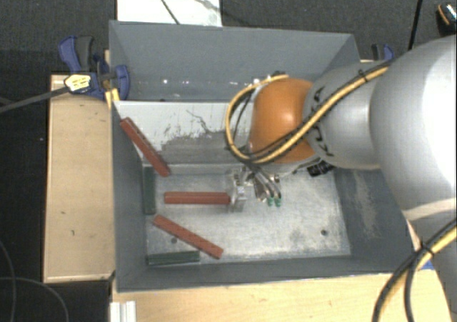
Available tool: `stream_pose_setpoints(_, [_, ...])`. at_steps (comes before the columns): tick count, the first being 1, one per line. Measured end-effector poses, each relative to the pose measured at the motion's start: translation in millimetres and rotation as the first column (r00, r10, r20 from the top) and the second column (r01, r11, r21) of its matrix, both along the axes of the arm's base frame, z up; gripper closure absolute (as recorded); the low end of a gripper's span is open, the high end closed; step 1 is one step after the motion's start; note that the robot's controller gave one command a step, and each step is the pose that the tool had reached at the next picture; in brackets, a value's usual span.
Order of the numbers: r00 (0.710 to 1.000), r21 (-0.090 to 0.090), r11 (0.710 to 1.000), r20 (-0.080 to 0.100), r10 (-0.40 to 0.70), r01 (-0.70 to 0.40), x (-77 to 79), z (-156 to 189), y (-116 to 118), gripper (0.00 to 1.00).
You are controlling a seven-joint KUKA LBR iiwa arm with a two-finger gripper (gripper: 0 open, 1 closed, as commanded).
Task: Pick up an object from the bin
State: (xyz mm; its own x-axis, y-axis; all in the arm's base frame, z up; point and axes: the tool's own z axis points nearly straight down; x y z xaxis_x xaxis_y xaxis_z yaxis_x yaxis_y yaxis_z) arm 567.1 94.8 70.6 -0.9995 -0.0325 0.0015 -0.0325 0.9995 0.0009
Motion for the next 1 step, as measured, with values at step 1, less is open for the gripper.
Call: stream_pose_setpoints(1, [0.999, 0.001, 0.999, 0.011, 0.037, -0.037, -16.1, 125.3, 16.4, 1.0])
